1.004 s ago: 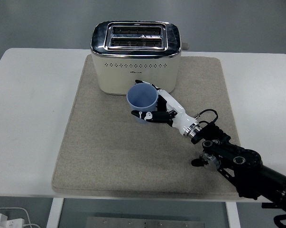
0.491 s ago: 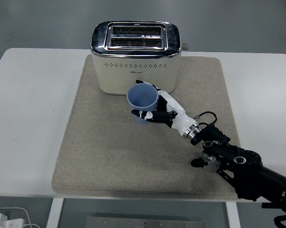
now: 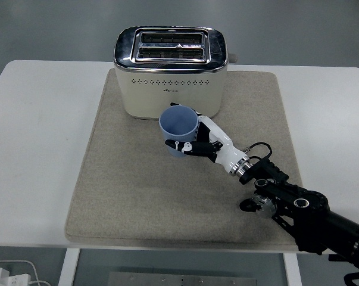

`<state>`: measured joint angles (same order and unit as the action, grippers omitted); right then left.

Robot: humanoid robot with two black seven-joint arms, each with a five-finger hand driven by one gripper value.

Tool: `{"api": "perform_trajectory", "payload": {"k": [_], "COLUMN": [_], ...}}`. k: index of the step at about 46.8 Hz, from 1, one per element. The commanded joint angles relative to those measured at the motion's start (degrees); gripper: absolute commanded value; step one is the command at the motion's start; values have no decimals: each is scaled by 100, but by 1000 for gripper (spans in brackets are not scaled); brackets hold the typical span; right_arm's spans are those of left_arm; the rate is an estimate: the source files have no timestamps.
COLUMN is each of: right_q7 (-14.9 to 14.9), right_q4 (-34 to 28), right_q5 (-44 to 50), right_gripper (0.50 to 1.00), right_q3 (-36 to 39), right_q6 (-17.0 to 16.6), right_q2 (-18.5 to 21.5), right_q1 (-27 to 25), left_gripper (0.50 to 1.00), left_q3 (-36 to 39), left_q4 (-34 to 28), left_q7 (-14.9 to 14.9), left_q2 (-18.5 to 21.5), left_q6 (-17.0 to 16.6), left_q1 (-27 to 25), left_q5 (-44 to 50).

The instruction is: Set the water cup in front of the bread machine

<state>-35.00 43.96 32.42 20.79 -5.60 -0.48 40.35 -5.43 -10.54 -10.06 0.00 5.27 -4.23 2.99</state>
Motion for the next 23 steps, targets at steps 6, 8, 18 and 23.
{"api": "perform_trajectory", "payload": {"k": [6, 8, 18, 23], "right_q7": [0, 0, 0, 0], "right_q4": [-1, -1, -1, 8], "right_q5": [1, 1, 1, 1], "right_gripper": [928, 928, 928, 928], "right_q3": [40, 48, 66, 66], "right_q6": [-64, -72, -108, -116], "right_q2": [-127, -145, -233, -294], "right_q1": [-9, -9, -18, -18], "left_gripper": [1000, 1000, 1000, 1000], "left_q3": [7, -2, 7, 7], "left_q4": [0, 0, 0, 0], "left_q7": [4, -5, -5, 4], "left_q2": [0, 0, 0, 0], "left_q6": [0, 0, 0, 0], "left_q1": [1, 1, 1, 1], "left_q5": [0, 0, 0, 0]}}
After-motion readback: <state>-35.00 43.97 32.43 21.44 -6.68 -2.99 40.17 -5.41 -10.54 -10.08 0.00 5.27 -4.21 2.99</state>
